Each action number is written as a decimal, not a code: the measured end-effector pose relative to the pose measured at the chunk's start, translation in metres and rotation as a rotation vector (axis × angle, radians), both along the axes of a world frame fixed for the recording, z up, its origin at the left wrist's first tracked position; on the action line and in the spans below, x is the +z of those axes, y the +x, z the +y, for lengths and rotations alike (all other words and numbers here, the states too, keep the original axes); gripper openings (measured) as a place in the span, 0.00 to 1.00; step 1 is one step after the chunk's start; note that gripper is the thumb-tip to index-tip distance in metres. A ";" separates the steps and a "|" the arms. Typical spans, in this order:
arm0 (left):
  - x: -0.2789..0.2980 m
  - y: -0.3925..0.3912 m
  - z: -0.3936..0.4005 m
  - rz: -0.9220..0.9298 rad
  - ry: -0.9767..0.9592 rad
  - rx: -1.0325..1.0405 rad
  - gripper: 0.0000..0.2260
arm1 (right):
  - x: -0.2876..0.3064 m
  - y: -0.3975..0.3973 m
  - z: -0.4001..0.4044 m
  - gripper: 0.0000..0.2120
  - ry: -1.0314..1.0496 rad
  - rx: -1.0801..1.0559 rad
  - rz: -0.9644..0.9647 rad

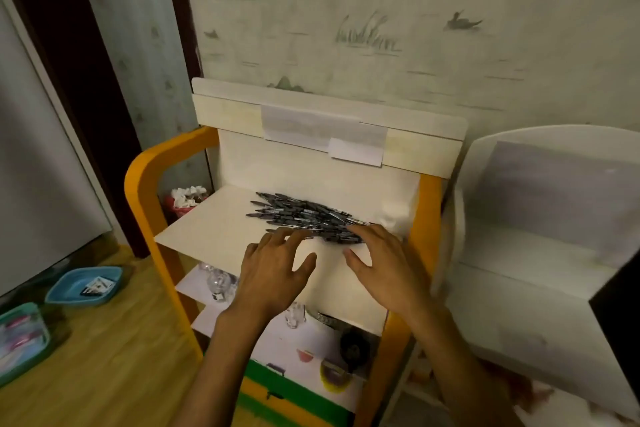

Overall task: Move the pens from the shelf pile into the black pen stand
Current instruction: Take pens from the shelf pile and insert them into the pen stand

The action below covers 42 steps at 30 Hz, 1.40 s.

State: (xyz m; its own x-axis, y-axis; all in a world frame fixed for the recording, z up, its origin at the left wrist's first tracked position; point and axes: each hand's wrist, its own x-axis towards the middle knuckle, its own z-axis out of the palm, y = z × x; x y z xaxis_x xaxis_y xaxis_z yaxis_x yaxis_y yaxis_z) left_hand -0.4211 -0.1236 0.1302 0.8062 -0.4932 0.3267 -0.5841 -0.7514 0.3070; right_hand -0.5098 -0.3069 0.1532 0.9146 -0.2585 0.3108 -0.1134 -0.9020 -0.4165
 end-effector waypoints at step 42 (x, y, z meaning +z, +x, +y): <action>-0.156 0.357 -0.032 0.183 0.058 -0.335 0.12 | -0.125 0.252 0.012 0.21 0.164 -0.454 0.154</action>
State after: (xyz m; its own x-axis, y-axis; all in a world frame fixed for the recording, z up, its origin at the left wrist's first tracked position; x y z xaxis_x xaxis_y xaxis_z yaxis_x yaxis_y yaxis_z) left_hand -0.0639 -0.1556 -0.0260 0.6395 -0.7527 0.1563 -0.7398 -0.5473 0.3915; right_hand -0.2581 -0.2948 0.0286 0.7306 -0.6750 0.1029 -0.5506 -0.6714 -0.4961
